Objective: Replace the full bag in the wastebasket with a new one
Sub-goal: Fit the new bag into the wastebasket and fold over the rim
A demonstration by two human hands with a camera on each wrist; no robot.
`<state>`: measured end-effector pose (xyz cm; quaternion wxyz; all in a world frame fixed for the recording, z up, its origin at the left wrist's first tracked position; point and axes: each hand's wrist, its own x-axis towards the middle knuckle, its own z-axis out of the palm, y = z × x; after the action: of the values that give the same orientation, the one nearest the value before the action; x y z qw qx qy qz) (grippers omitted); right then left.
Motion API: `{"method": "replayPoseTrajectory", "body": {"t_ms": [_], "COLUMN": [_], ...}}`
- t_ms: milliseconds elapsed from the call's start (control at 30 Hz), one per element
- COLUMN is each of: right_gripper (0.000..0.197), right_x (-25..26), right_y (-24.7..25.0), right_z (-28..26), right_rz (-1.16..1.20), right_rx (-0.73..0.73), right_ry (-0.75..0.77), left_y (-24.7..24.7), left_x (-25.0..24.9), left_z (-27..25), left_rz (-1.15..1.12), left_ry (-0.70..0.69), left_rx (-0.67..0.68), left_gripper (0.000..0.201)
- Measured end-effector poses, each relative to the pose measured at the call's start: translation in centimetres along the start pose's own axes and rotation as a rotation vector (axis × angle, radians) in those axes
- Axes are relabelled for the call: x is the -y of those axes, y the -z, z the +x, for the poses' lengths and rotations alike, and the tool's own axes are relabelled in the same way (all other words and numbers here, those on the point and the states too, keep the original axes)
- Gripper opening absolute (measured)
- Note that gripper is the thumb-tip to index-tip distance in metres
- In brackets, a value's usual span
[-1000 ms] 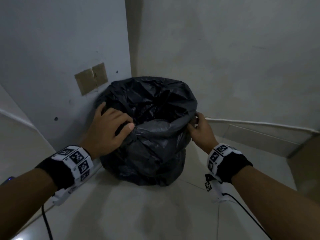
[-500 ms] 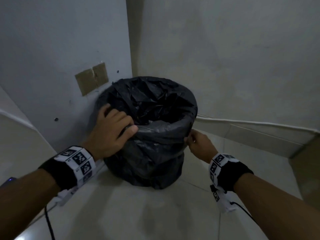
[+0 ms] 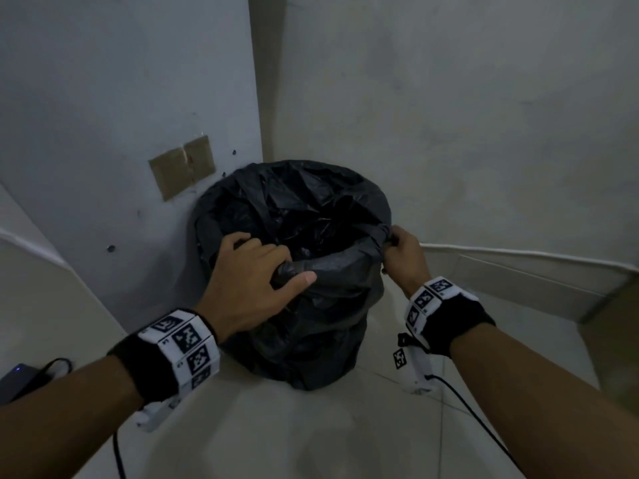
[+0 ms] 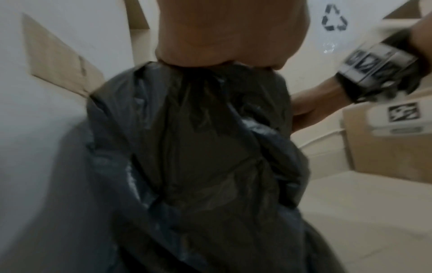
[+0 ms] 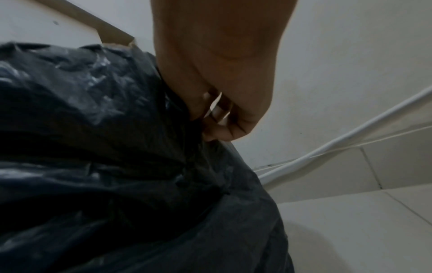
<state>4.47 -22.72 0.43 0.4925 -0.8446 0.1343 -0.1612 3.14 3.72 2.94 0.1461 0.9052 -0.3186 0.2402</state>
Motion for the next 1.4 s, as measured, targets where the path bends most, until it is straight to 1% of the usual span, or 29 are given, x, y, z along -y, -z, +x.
{"method": "replayPoseTrajectory", "body": {"t_ms": [67,100,133,200,267,333,400,467,500,567,600,633,667,700,733,767,833,900,967,1033,1133,1167,1233,1267,1300,1333,1367,1400], "right_gripper": [0.022,0.027,0.027,0.015,0.008,0.005,0.013,0.022,0.024,0.021,0.018,0.015,0.013,0.015,0.021,0.025,0.023,0.02,0.018,0.016,0.014,0.014,0.02,0.023,0.021,0.018,0.022,0.028], "right_x": [0.4,0.5,0.4,0.0,-0.6,-1.0,-1.5,-2.5,-3.0,-3.3,-3.1,-2.7,-2.2,-1.6,-1.1,-0.3,0.8,0.9,0.4,-0.1,-1.3,-1.7,-2.1,-2.1,-1.9,-1.3,-0.6,0.8], "right_y": [0.2,0.5,0.9,1.4,1.6,1.2,0.5,0.3,0.4,1.1,1.4,1.8,2.1,2.4,2.6,2.6,2.2,1.3,0.4,0.0,0.9,1.6,3.3,4.0,4.6,5.0,5.3,5.3], "right_z": [-0.6,-0.8,-0.9,-1.2,-1.7,-2.5,-3.3,-3.9,-4.1,-4.4,-4.3,-4.1,-3.7,-3.3,-2.6,-2.3,-1.8,-1.4,-1.0,-0.9,-1.2,-1.4,-2.0,-2.0,-2.0,-1.8,-1.3,-1.1], "right_rz": [0.014,0.003,-0.025,-0.096,-0.082,-0.006,0.038,-0.015,-0.069,-0.13,-0.148,-0.157,-0.126,-0.06,0.01,0.071,0.1,0.027,-0.054,-0.103,-0.251,-0.329,-0.438,-0.469,-0.497,-0.512,-0.497,-0.452], "right_rx": [-0.013,-0.002,0.019,0.084,0.111,0.088,0.063,0.077,0.119,0.282,0.332,0.323,0.263,0.19,0.137,0.117,0.154,0.151,0.071,0.039,0.069,0.106,0.21,0.22,0.177,0.071,-0.058,-0.141], "right_ry": [0.104,0.159,0.213,0.261,0.246,0.204,0.145,0.115,0.09,-0.026,-0.082,-0.127,-0.165,-0.195,-0.211,-0.223,-0.211,-0.159,-0.093,-0.021,0.107,0.105,-0.007,-0.054,-0.051,-0.006,0.073,0.17], "left_y": [0.1,0.2,0.3,0.6,0.7,0.8,1.0,1.3,1.5,1.8,1.9,2.0,2.1,2.1,2.1,2.0,1.5,1.0,0.7,0.7,1.1,1.3,1.6,1.6,1.6,1.6,1.5,1.4], "left_x": [0.7,1.1,1.5,2.5,3.4,4.2,5.1,6.0,6.5,6.8,6.8,6.6,6.2,5.7,5.0,4.4,3.1,2.4,2.4,2.6,3.6,4.1,5.1,5.6,5.8,6.0,6.1,6.1], "left_z": [-0.1,-0.1,-0.1,-0.1,-0.2,-0.3,-0.5,-0.7,-0.9,-1.2,-1.2,-1.2,-1.2,-1.3,-1.3,-1.3,-1.2,-1.0,-1.0,-1.1,-1.2,-1.1,-1.0,-0.9,-0.8,-0.8,-0.7,-0.6], "left_rz": [0.02,0.023,0.023,0.013,-0.001,0.0,0.007,0.009,0.011,0.017,0.015,0.006,-0.007,-0.022,-0.042,-0.067,-0.095,-0.086,-0.07,-0.044,-0.056,-0.057,-0.044,-0.042,-0.049,-0.057,-0.058,-0.058], "left_ry": [-0.022,-0.033,-0.041,-0.062,-0.109,-0.157,-0.184,-0.195,-0.199,-0.204,-0.203,-0.202,-0.2,-0.196,-0.183,-0.166,-0.132,-0.098,-0.069,-0.068,-0.102,-0.126,-0.177,-0.192,-0.193,-0.187,-0.179,-0.168], "left_rx": [-0.005,-0.005,-0.001,0.016,0.022,0.024,0.027,0.03,0.031,0.038,0.041,0.044,0.045,0.046,0.057,0.077,0.111,0.094,0.086,0.087,0.08,0.074,0.068,0.063,0.057,0.048,0.036,0.029], "left_gripper": [0.049,0.05,0.051,0.052,0.049,0.05,0.055,0.055,0.053,0.049,0.047,0.045,0.044,0.043,0.044,0.045,0.05,0.053,0.052,0.047,0.041,0.041,0.046,0.048,0.05,0.052,0.053,0.054]}}
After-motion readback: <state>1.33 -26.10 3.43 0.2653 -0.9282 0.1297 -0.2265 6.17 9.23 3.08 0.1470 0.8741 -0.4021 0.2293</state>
